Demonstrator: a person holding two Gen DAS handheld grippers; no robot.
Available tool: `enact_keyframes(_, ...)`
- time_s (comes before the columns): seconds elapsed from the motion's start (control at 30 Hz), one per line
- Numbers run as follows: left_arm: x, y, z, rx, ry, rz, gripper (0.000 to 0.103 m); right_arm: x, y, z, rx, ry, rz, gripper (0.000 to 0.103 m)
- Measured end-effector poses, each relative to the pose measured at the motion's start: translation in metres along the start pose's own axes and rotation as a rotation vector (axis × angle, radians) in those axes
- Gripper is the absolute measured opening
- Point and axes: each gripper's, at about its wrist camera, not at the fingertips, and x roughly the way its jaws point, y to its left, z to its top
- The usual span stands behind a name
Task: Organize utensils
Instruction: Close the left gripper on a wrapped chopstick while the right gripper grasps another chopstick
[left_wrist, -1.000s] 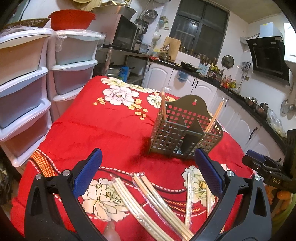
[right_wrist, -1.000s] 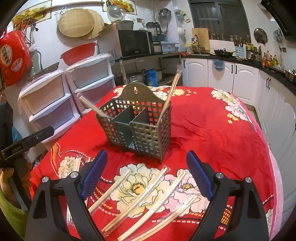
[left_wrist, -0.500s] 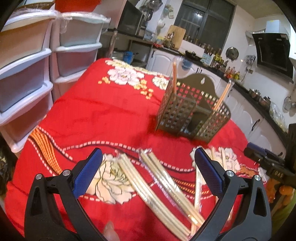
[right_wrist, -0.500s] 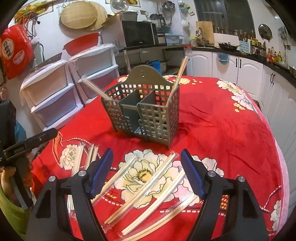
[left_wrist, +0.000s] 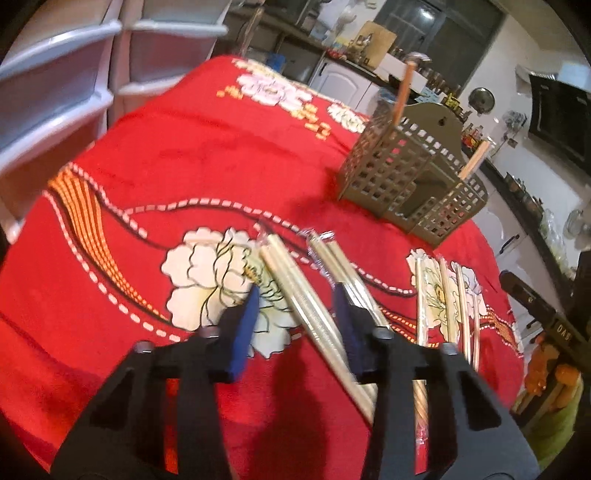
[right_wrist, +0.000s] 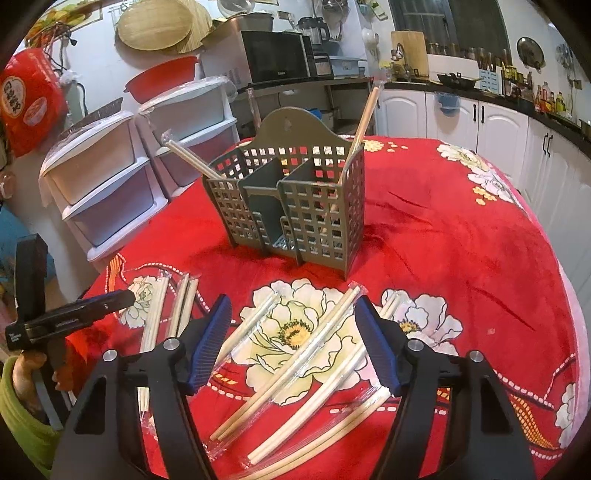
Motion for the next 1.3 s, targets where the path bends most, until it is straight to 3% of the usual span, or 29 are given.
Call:
enact_keyframes(0.17, 0.018, 0.016, 0.0, -0.08, 0.068, -0.055, 0.007, 0.006, 0.0, -0.004, 0.006, 0.016, 0.001, 0.064)
enact_keyframes(0.7, 0.038, 0.028, 0.015, -0.158, 0.11, -0.084, 0.009, 0.035, -0.003, -0.005, 0.006, 0.088, -0.008, 0.063)
enact_keyframes(0.93, 0.046, 0.026, 0.021, -0.158, 0.114, -0.076, 0.008, 0.057, -0.016, -0.003, 0.048, 0.158, -0.033, 0.042)
enact_keyframes(1.3, 0.051, 0.023, 0.028, -0.148, 0.127, -0.069, 0.012, 0.097, -0.034, 0.004, 0.113, 0.263, -0.098, 0.031)
